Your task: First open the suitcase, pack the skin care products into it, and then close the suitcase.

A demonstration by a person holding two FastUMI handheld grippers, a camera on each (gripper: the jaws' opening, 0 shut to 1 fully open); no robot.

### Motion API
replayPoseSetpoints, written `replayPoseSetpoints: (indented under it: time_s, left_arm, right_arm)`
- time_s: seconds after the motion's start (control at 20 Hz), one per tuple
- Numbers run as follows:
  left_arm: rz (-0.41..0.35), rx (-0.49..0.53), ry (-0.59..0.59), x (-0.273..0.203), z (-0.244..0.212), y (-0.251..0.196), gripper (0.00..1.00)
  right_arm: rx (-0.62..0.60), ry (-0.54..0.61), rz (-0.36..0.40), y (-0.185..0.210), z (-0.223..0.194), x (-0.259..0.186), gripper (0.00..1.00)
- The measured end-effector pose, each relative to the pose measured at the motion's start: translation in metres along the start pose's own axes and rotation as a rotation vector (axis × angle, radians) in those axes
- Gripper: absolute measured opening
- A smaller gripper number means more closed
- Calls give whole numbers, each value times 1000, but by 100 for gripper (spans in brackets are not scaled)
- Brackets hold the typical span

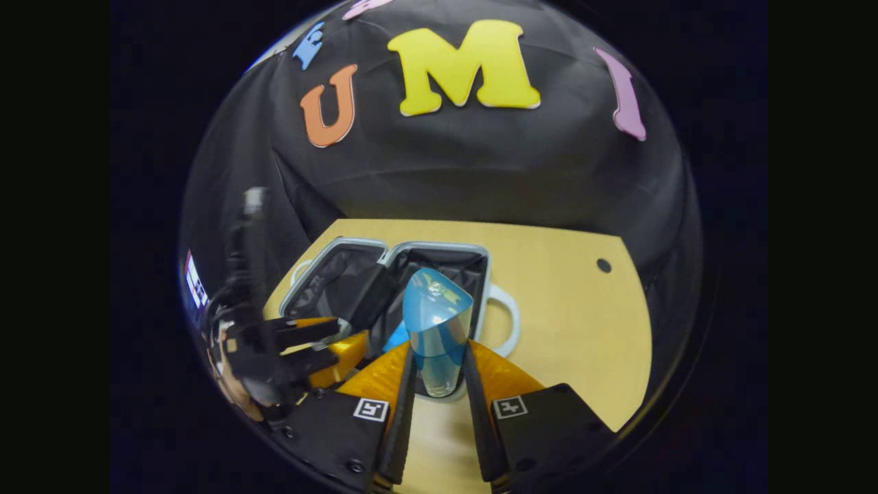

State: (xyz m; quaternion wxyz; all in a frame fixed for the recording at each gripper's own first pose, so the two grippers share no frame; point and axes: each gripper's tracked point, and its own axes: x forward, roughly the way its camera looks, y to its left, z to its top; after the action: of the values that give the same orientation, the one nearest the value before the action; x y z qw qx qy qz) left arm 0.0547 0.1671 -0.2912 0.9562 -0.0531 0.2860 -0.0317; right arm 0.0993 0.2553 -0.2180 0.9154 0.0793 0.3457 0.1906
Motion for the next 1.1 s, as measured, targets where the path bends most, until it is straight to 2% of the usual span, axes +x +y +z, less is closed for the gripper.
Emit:
replayPoseSetpoints:
  time_s: [0.05, 0.1, 0.3, 0.4, 0.45, 0.7, 0.9, 1.1]
  left_arm:
    - [23, 26, -45, -14, 3, 13, 96]
    - [44, 48, -76, -29, 5, 24, 89]
    - [111, 102, -186, -82, 19, 75, 91]
    - [140, 123, -240, -101, 26, 97, 92]
    - [155, 120, -255, -111, 29, 108, 93]
    - [193, 30, -281, -131, 30, 152, 93]
    - [246, -33, -286, -137, 30, 195, 94]
    - [299, -73, -292, -133, 35, 236, 94]
  right_arm:
    - [12, 37, 4, 7, -8, 15, 39]
    - [11, 66, 1, 11, -15, 32, 38]
    - [40, 187, -51, 14, -38, 76, 39]
    - [78, 217, -72, 13, -41, 89, 39]
    - [97, 194, -77, 13, -32, 95, 39]
    - [155, 216, -123, 9, -18, 132, 39]
    - [262, 301, -203, -7, -38, 159, 38]
    - [277, 309, -234, -12, -43, 167, 39]
